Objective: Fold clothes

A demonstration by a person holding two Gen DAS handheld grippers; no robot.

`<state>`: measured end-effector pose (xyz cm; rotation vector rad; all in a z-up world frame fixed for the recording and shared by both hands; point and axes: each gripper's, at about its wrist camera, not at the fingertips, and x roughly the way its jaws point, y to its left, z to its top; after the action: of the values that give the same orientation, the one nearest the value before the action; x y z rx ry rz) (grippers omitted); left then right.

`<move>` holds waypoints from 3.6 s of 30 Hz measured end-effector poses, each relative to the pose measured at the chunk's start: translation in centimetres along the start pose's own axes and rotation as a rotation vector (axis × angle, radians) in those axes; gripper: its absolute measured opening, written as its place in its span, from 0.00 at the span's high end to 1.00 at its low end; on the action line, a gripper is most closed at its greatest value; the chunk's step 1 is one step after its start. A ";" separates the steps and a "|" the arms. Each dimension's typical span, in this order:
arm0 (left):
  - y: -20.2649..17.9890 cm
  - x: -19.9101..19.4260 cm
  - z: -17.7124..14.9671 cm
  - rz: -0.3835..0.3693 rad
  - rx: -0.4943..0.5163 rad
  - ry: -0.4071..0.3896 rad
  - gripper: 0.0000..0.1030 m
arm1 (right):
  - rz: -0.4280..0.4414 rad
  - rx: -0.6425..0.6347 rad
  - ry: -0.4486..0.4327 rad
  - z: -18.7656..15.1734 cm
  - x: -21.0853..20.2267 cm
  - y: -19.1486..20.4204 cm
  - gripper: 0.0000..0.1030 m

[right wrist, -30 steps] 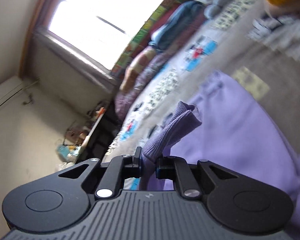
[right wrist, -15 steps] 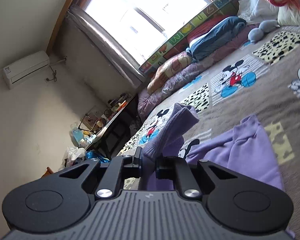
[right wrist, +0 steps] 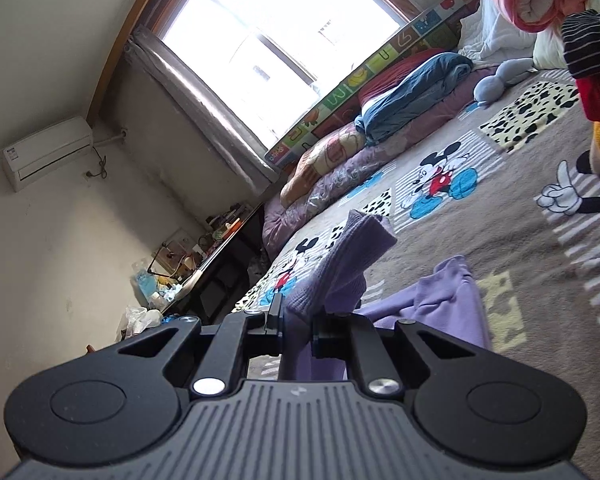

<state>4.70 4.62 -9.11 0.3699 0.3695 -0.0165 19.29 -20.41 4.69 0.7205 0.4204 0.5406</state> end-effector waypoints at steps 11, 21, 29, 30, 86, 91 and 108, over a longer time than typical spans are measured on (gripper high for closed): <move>-3.0 0.3 -0.9 0.030 0.216 -0.018 0.84 | -0.018 0.017 -0.002 -0.2 -2.8 -4.9 0.87; -4.4 0.3 -1.6 0.031 0.304 -0.016 0.84 | -0.032 0.046 -0.004 -0.7 -4.5 -8.6 0.87; -5.2 0.5 -2.2 0.045 0.351 0.000 0.85 | -0.020 0.099 -0.044 -2.2 -7.0 -10.7 0.87; -5.2 0.5 -2.2 0.045 0.351 0.000 0.85 | -0.029 0.118 -0.051 -2.5 -7.3 -11.4 0.87; 4.1 5.1 2.8 -0.335 -0.193 0.217 0.80 | 0.054 0.257 -0.144 -9.9 -9.9 -19.7 0.87; 5.9 8.0 7.4 -0.313 -0.147 0.123 0.80 | 0.032 0.238 -0.100 -10.3 -9.1 -19.8 0.87; 5.0 30.4 12.8 -0.308 -0.066 0.234 0.80 | 0.062 0.271 -0.107 -10.8 -9.2 -20.9 0.87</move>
<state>37.91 6.32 -7.06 0.2469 0.6544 -0.2637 12.89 -33.54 -15.93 1.0213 0.3758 0.5052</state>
